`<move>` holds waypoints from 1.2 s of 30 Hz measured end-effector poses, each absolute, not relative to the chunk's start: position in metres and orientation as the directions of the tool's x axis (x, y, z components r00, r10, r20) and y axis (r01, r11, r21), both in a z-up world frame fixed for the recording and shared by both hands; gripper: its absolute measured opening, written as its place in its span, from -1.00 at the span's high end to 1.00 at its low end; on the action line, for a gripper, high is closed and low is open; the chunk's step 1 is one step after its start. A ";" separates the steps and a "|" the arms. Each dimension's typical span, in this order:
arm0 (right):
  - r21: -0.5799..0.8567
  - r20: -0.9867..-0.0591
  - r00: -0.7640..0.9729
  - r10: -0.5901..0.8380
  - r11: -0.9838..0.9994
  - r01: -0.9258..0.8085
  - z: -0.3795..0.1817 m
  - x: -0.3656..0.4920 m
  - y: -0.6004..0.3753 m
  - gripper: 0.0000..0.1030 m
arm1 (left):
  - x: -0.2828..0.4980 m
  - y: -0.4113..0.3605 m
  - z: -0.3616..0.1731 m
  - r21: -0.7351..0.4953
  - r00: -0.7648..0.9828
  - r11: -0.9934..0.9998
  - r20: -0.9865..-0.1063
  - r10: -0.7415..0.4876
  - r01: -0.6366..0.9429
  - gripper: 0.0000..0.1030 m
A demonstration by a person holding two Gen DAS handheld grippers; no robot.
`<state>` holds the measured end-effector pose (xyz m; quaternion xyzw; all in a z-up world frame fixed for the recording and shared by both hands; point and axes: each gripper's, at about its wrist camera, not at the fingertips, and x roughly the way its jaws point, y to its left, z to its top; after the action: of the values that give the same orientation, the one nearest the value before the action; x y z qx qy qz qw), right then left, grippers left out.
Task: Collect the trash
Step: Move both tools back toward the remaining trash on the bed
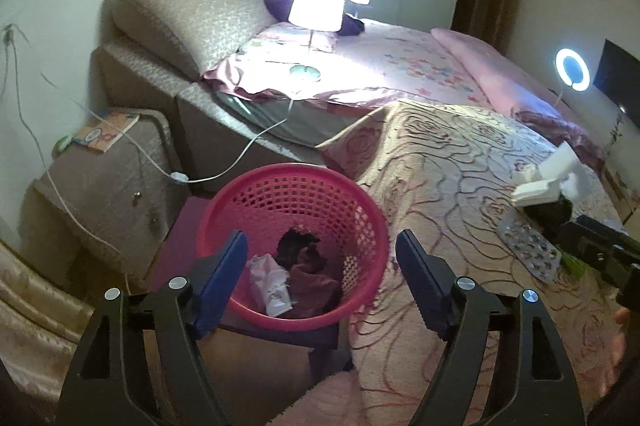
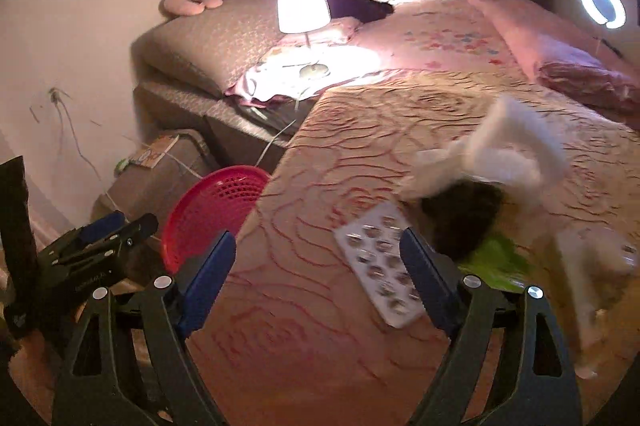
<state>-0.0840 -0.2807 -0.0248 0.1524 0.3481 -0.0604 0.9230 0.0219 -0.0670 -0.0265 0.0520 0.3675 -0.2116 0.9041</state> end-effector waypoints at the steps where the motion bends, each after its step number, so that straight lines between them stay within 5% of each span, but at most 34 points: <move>1: 0.233 -0.658 0.753 -0.018 0.946 0.227 -0.023 -0.090 -0.284 -0.58 | 0.020 -0.069 -0.027 -0.061 0.638 0.901 -0.686 -0.350 0.429 -0.43; 24: 0.172 -0.650 0.699 -0.297 0.839 0.516 -0.037 -0.209 -0.394 -0.60 | -0.026 -0.168 -0.052 -0.028 0.487 0.759 -0.751 -0.446 0.651 -0.43; 36: 0.213 -0.648 0.692 -0.317 0.797 0.564 -0.048 -0.236 -0.418 -0.60 | -0.030 -0.223 -0.045 -0.017 0.443 0.700 -0.763 -0.471 0.714 -0.43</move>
<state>-0.2362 -0.4183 -0.0482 0.2024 0.3058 -0.2455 0.8973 -0.0299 -0.2229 -0.0453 0.1558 0.3908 -0.3547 0.8350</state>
